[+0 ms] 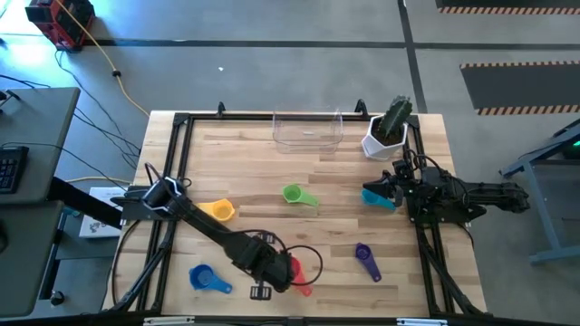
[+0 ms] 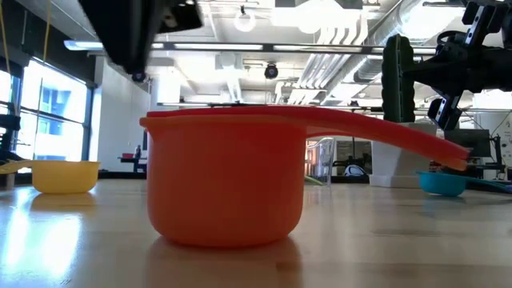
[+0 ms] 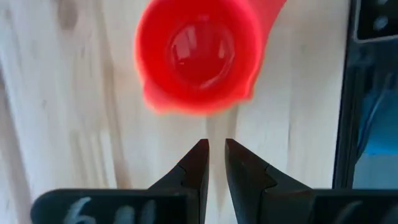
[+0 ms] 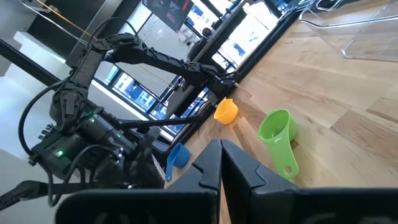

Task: Nest measuring cups in basket
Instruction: Stack the blue measuring cup on top of the red measuring cup

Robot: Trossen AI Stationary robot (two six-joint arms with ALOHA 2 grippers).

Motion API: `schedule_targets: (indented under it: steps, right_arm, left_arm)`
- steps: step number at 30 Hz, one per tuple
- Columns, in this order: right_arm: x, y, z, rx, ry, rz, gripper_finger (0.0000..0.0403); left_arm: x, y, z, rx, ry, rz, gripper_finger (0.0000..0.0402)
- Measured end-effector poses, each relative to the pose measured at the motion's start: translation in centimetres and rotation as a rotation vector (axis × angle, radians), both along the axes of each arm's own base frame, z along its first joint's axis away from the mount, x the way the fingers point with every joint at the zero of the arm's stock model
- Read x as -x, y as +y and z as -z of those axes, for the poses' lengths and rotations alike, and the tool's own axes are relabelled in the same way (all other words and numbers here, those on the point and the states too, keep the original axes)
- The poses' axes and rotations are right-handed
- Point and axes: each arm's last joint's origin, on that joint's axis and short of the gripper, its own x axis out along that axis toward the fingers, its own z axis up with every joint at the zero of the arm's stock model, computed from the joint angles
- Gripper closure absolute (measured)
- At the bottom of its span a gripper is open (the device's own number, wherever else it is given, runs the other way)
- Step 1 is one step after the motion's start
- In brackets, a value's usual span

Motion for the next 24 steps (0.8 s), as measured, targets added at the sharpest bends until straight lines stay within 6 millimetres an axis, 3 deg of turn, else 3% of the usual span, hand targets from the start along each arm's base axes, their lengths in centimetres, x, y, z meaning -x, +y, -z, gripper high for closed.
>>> schedule_targets:
  steps: [16,24]
  right_arm:
    - [0.0,0.0,0.0,0.040,0.000,0.009,0.0402]
    - [0.0,0.0,0.0,0.062,0.002,0.010,0.0402]
  left_arm:
    - [7.0,-3.0,-1.2,-0.230,0.203,-0.132,0.0359]
    - [9.3,-4.3,-1.3,-0.297,0.240,-0.195,0.0359]
